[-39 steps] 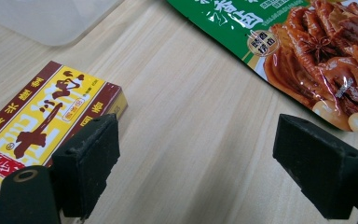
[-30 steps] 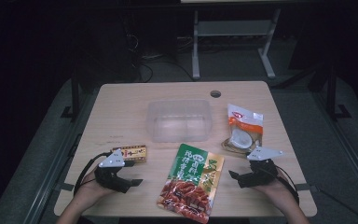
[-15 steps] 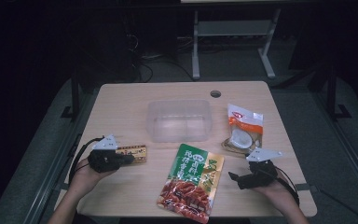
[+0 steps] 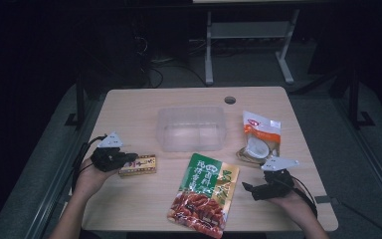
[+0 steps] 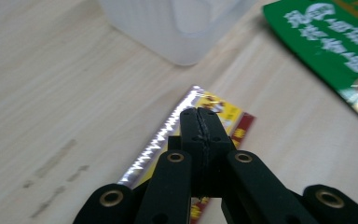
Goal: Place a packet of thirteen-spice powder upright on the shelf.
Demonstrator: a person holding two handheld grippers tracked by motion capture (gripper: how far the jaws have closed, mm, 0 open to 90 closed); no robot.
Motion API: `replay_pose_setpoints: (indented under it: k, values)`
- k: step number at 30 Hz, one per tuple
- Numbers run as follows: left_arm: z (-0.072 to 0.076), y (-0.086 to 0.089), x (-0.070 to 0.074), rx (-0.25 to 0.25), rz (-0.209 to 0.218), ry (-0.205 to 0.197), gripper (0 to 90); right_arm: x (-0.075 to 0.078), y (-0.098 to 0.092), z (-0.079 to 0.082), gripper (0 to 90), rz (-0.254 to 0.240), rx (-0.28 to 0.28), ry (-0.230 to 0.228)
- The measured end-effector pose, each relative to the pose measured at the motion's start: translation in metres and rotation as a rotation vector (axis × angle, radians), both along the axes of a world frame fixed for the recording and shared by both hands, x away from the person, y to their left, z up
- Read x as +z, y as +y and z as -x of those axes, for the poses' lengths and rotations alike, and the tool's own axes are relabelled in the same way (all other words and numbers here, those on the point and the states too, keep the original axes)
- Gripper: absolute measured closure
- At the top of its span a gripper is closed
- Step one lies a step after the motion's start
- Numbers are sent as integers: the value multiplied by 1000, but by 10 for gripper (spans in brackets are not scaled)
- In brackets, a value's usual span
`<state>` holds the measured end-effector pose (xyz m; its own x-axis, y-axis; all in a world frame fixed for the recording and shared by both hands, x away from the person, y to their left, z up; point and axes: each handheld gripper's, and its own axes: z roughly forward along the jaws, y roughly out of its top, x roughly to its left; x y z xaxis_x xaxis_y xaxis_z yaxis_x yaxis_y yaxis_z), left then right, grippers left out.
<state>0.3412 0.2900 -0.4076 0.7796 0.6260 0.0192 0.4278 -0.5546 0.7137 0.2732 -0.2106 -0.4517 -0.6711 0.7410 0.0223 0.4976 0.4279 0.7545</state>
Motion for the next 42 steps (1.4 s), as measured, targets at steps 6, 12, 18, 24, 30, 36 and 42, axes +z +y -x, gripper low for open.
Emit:
replay_pose_setpoints:
  k: [6,12,18,24,30,36,42]
  values:
    - [-15,11,-7,51,-11,-40,896,0,0,-1,70,-2,3,4]
    - [-28,23,-18,84,-2,-4,895,-1,0,-1,70,0,-2,2]
    - [-32,34,-28,111,7,28,895,-1,-1,0,71,6,-5,-1]
    - [-35,39,-38,117,-1,80,895,-1,-2,-1,71,0,-11,1]
    - [-29,37,-39,96,-4,110,895,-1,-3,0,72,5,-11,-8]
    - [-21,37,-39,70,-6,131,895,-1,-4,0,72,4,-15,-2]
    - [-11,33,-38,36,3,170,895,-1,-3,0,72,10,-10,-6]
